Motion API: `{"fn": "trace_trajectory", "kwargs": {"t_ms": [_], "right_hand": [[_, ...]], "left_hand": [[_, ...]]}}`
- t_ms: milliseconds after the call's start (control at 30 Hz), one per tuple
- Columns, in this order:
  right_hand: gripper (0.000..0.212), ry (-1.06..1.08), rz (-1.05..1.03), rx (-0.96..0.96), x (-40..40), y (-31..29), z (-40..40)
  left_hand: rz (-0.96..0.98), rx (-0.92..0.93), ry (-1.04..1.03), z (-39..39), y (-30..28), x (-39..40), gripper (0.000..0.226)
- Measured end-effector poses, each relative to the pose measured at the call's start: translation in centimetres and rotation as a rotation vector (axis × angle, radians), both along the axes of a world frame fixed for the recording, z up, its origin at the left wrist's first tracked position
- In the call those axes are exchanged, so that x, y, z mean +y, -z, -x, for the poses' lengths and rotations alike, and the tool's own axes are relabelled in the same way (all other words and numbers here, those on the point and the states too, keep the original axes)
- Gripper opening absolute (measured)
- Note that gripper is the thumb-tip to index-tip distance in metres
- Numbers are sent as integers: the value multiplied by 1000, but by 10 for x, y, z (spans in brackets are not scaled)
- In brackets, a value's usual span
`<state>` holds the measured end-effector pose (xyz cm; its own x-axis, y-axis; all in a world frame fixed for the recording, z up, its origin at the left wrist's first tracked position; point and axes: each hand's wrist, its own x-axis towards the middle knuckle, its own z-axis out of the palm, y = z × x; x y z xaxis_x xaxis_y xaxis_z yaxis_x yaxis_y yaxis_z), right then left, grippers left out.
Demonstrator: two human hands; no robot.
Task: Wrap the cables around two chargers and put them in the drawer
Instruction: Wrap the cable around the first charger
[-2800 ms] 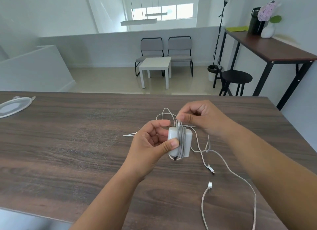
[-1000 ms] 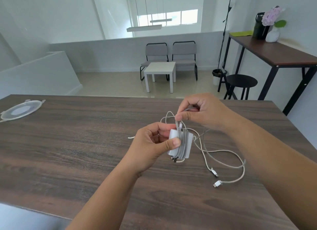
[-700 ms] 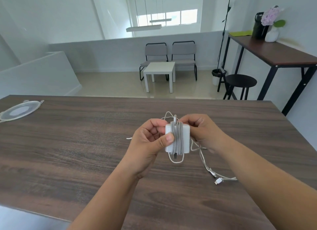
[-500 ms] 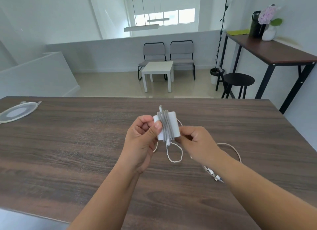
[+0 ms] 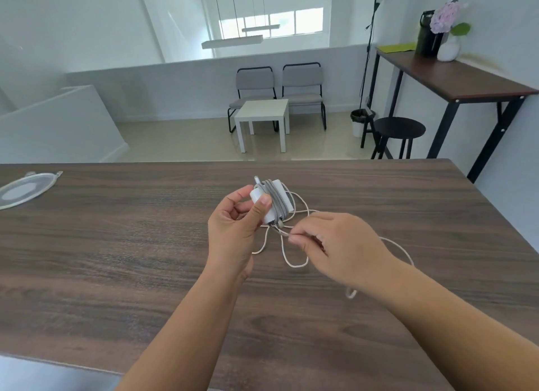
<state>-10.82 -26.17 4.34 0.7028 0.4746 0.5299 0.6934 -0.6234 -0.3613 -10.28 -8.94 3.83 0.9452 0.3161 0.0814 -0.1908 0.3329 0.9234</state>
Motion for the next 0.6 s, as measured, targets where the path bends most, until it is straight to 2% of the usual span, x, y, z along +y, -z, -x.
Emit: {"fn": "trace_trajectory", "kwargs": {"t_ms": [400, 600], "right_hand": [[27, -114, 40, -22, -11, -18, -4], [27, -108, 60, -16, -19, -15, -5]], "left_hand": [[177, 42, 53, -2, 2, 5, 42], [389, 72, 94, -3, -2, 10, 22]]}}
